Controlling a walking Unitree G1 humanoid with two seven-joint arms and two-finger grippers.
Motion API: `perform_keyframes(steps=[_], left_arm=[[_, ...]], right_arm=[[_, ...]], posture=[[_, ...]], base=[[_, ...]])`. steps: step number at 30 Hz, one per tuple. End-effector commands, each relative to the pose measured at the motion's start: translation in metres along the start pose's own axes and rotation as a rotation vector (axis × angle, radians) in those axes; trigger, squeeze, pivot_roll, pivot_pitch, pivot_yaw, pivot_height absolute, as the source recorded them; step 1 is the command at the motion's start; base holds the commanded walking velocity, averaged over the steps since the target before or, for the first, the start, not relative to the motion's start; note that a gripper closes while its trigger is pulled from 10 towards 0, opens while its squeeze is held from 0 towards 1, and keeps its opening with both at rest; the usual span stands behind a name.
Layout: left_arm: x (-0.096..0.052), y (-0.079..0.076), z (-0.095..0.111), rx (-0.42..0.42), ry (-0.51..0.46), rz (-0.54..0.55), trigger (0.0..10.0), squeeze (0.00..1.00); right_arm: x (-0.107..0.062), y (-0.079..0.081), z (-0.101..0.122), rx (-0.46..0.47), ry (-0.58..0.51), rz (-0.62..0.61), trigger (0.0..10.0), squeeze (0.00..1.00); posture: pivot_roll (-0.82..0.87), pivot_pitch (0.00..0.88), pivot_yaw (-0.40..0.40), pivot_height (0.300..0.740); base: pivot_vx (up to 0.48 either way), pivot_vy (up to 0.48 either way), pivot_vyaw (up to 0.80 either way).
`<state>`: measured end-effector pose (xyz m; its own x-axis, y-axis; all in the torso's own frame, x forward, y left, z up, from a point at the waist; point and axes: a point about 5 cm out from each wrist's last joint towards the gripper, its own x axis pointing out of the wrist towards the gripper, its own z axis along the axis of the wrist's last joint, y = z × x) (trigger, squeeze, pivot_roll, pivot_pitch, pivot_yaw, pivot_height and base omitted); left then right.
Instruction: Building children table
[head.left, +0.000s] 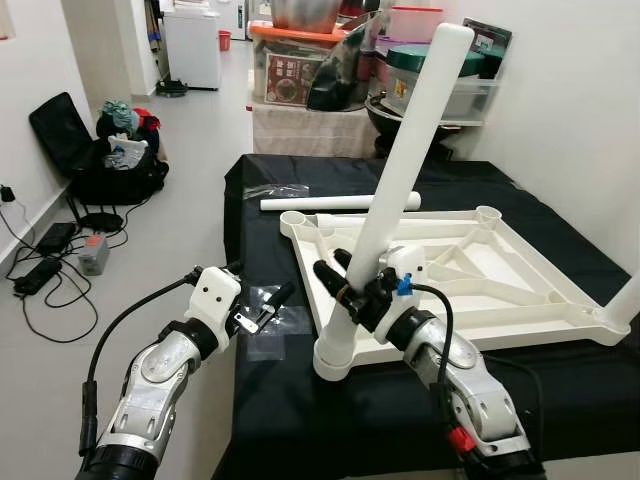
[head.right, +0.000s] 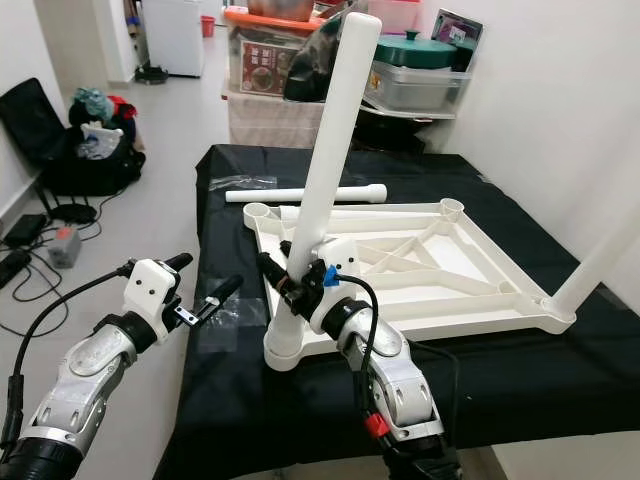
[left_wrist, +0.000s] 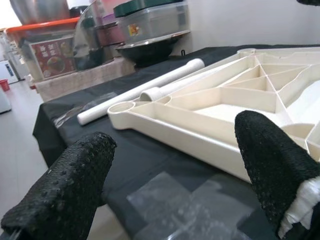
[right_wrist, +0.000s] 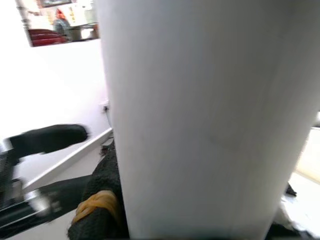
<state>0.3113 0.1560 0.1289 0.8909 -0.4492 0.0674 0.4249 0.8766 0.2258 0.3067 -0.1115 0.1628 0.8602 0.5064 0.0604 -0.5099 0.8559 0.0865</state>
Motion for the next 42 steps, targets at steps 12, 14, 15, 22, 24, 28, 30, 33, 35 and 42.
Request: perform_keyframes(steps=[12, 14, 15, 22, 24, 28, 30, 33, 35, 42], left_arm=[[0.004, 0.001, 0.001, 0.002, 0.0, -0.009, 10.0, 0.0], [0.006, 0.0, 0.002, 0.002, -0.002, -0.011, 10.0, 0.0], [0.006, 0.0, 0.002, 0.002, -0.002, -0.011, 10.0, 0.0], [0.004, 0.001, 0.001, 0.003, -0.001, -0.015, 10.0, 0.0], [0.004, 0.001, 0.0, 0.003, 0.001, -0.015, 10.0, 0.0], [0.006, -0.001, 0.001, 0.003, -0.001, -0.02, 10.0, 0.0], [0.008, -0.002, 0.002, 0.001, -0.004, -0.022, 10.0, 0.0], [0.006, -0.002, 0.002, -0.001, -0.007, -0.02, 10.0, 0.0], [0.004, -0.002, 0.001, -0.001, -0.004, -0.017, 10.0, 0.0], [0.001, -0.001, 0.0, -0.001, 0.002, -0.011, 10.0, 0.0]], right_arm=[[-0.023, -0.037, -0.06, 0.016, 0.359, -0.378, 10.0, 0.0], [-0.023, -0.036, -0.062, 0.007, 0.372, -0.381, 10.0, 0.0], [-0.023, -0.036, -0.062, 0.007, 0.372, -0.381, 10.0, 0.0], [-0.012, -0.019, -0.04, 0.063, 0.193, -0.192, 10.0, 0.0], [-0.011, -0.01, -0.03, 0.065, 0.121, -0.068, 10.0, 0.0], [-0.018, 0.0, -0.016, 0.048, 0.056, 0.165, 10.0, 0.0], [-0.023, 0.002, -0.012, 0.047, 0.043, 0.256, 10.0, 0.0], [-0.025, 0.003, -0.008, 0.058, 0.035, 0.322, 10.0, 0.0], [-0.025, 0.003, -0.007, 0.054, 0.039, 0.354, 10.0, 0.0], [-0.019, 0.002, -0.007, 0.038, 0.06, 0.39, 10.0, 0.0]], posture=[[0.04, 0.0, -0.089, 0.74], [0.04, 0.0, -0.087, 0.74], [0.04, 0.0, -0.087, 0.74], [0.04, 0.0, -0.086, 0.74], [0.04, 0.0, -0.081, 0.74], [0.04, 0.0, -0.085, 0.74], [0.04, 0.0, -0.09, 0.74], [0.05, 0.0, -0.096, 0.74], [0.06, 0.0, -0.099, 0.74], [0.06, 0.0, -0.107, 0.74]], base=[[0.0, 0.0, 0.0], [0.0, 0.0, 0.0], [0.0, 0.0, 0.0], [0.0, 0.0, 0.0], [0.0, 0.0, 0.0], [0.0, 0.0, 0.0], [0.0, 0.0, 0.0], [0.0, 0.0, 0.0], [0.0, 0.0, 0.0], [0.0, 0.0, 0.0]])
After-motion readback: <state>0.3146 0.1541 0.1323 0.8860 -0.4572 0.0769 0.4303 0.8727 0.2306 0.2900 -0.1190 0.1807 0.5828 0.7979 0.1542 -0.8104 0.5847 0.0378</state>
